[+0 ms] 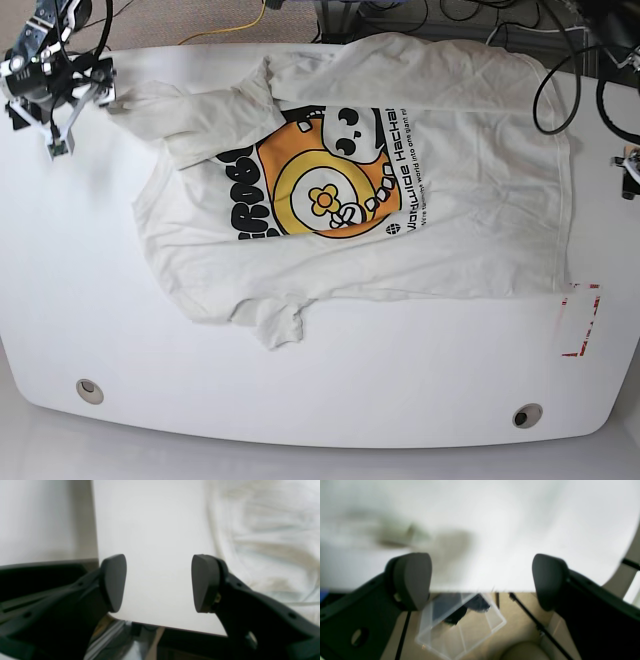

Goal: Layout the t-shirt on the table in an organized manner, then fold the t-shirt properly
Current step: 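Open both grippers and release the shirt edge, then lower both grippers onto the shirt's side edges and pinch the fabric, then drag both grippers along the shirt toward the collar to smooth it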

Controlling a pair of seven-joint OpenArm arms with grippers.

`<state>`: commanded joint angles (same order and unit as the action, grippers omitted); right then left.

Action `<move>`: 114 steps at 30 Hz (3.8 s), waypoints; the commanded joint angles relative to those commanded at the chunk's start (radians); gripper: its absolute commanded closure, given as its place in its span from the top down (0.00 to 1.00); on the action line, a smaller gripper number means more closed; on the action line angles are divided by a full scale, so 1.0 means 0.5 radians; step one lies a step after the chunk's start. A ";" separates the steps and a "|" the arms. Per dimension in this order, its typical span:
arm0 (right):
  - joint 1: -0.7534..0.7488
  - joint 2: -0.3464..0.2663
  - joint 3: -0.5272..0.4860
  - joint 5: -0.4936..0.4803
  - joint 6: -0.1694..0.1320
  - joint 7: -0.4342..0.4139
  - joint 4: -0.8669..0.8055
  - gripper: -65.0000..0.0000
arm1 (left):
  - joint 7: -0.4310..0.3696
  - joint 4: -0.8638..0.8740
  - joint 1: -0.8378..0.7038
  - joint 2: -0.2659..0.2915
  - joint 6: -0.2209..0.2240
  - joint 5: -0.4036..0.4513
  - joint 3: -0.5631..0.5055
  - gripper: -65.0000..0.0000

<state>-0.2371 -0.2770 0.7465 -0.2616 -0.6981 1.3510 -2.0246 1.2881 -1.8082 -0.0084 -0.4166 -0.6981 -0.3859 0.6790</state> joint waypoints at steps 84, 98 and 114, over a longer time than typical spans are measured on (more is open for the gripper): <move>1.439 -0.083 -0.779 0.362 0.000 -1.857 2.418 0.10 | -1.467 1.795 1.191 0.264 0.207 0.991 -0.666 0.16; 1.108 0.071 -0.761 0.350 0.000 -1.320 1.384 0.31 | -1.157 1.313 1.000 0.282 0.051 0.853 -0.651 0.16; 0.675 0.114 -0.479 0.350 0.000 -1.258 1.157 0.31 | -1.034 1.022 0.457 0.405 0.035 0.519 -0.663 0.16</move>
<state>0.1005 -0.2202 0.5071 -0.0867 -0.6981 0.7219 -1.4461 0.7710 -1.2973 0.2202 -0.2140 -0.6805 -0.1266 0.3475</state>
